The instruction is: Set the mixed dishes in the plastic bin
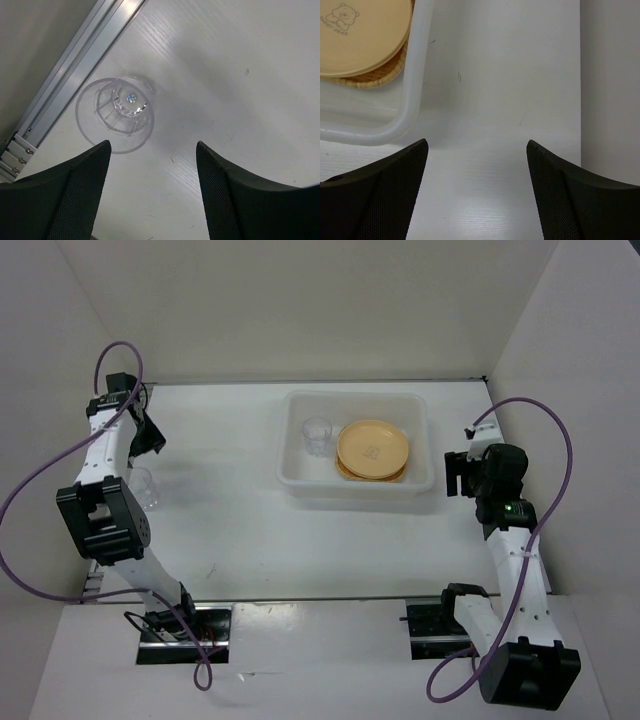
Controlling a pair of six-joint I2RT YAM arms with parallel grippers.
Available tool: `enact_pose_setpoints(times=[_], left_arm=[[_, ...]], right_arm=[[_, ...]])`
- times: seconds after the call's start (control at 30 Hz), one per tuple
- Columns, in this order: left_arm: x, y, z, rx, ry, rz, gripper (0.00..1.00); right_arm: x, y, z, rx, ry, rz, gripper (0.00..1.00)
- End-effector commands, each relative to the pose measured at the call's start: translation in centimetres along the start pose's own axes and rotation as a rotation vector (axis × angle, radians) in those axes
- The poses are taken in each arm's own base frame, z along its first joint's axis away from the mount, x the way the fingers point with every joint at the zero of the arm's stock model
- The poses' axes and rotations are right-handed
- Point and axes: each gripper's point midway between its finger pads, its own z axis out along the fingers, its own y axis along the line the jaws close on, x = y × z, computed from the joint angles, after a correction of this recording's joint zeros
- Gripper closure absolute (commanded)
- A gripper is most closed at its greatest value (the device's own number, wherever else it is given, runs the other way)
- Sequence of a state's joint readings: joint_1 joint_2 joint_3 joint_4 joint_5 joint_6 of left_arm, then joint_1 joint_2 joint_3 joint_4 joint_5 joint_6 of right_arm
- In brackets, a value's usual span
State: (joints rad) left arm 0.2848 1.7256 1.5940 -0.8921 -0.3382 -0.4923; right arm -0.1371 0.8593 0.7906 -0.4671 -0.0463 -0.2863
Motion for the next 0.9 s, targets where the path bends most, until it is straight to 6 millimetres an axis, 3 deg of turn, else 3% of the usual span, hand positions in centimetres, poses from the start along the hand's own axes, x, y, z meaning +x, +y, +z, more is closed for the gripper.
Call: enact_pose_setpoints(times=[0.0, 0.33, 0.53, 0.6, 0.67, 0.7, 0.77, 0.87], left_arm=[[2.2, 0.6, 2.4, -0.044, 0.079, 0.050, 0.24], [3.4, 1.4, 4.0, -0.077, 0.099, 0.053, 0.24], [5.6, 1.5, 6.2, -0.085, 0.161, 0.061, 0.25], [6.6, 1.5, 7.2, -0.083, 0.184, 0.076, 0.38], [6.9, 1.5, 7.7, -0.086, 0.190, 0.078, 0.59], [7.2, 1.5, 8.0, -0.089, 0.199, 0.081, 0.77], [6.6, 1.5, 7.7, -0.094, 0.186, 0.079, 0.96], [4.7, 1.3, 6.5, -0.085, 0.139, 0.065, 1.00]], right_arm=[[-0.5, 0.2, 0.3, -0.005, -0.025, -0.017, 0.16], [0.1, 0.1, 0.9, -0.004, 0.005, -0.015, 0.16], [0.3, 0.2, 1.0, -0.006, 0.014, -0.015, 0.16], [0.3, 0.2, 1.0, -0.006, 0.014, -0.015, 0.16], [0.3, 0.2, 1.0, -0.006, 0.014, -0.015, 0.16], [0.4, 0.0, 1.0, 0.003, 0.016, -0.015, 0.16], [0.4, 0.0, 1.0, 0.003, 0.016, -0.015, 0.16], [0.4, 0.0, 1.0, 0.003, 0.016, -0.015, 0.16]])
